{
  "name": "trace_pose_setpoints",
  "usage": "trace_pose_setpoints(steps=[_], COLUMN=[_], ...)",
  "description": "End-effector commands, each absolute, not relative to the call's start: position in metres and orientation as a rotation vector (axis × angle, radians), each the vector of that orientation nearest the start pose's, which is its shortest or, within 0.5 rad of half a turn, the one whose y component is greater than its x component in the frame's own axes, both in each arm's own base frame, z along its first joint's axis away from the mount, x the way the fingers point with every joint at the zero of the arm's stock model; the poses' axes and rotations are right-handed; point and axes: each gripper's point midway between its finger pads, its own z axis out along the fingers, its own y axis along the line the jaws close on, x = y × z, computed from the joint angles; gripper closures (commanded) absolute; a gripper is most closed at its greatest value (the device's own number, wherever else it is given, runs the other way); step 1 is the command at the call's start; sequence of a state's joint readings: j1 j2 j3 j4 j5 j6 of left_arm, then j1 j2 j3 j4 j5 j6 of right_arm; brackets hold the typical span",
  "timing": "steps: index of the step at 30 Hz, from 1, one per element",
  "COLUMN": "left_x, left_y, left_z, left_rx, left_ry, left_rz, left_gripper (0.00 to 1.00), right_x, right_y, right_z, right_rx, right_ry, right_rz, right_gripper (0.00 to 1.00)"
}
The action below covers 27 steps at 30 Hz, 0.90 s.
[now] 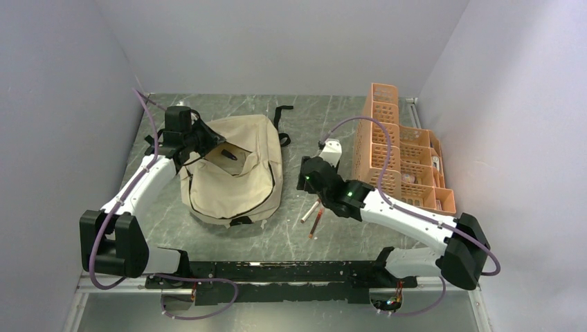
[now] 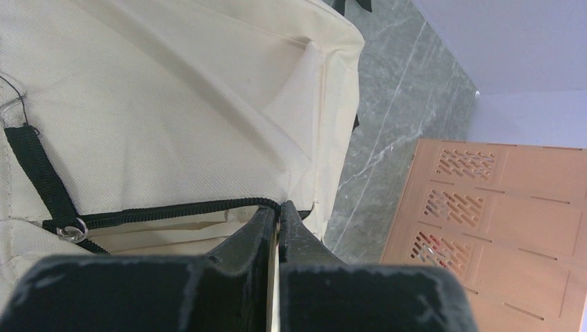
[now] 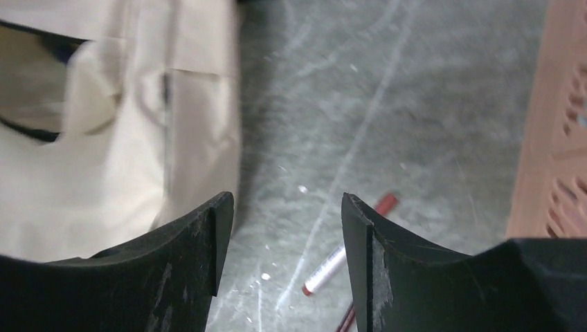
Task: Pack the student bag
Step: Pick up the stationery from the center of the board.
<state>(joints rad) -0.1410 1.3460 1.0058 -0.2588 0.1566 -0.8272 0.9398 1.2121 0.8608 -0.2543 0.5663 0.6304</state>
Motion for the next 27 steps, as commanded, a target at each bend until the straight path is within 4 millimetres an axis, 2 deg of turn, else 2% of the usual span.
trace_pose_setpoints(steps=[1, 8, 15, 20, 27], left_x=[0.390, 0.390, 0.392, 0.391, 0.392], left_y=[-0.116, -0.117, -0.118, -0.120, -0.120], left_z=[0.193, 0.187, 0.185, 0.182, 0.182], left_rx=[-0.653, -0.649, -0.646, -0.649, -0.646], left_ry=[2.121, 2.130, 2.137, 2.144, 2.145], left_rz=[-0.755, -0.761, -0.762, -0.774, -0.769], left_gripper=[0.95, 0.95, 0.95, 0.95, 0.95], right_x=[0.250, 0.236, 0.237, 0.233, 0.231], right_y=[0.200, 0.193, 0.209, 0.219, 0.223], right_z=[0.136, 0.104, 0.086, 0.063, 0.041], right_rx=[0.321, 0.442, 0.420, 0.372, 0.339], right_ry=[2.241, 2.376, 2.424, 2.507, 2.563], right_rz=[0.125, -0.046, -0.014, -0.023, -0.054], right_gripper=[0.39, 0.45, 0.48, 0.49, 0.50])
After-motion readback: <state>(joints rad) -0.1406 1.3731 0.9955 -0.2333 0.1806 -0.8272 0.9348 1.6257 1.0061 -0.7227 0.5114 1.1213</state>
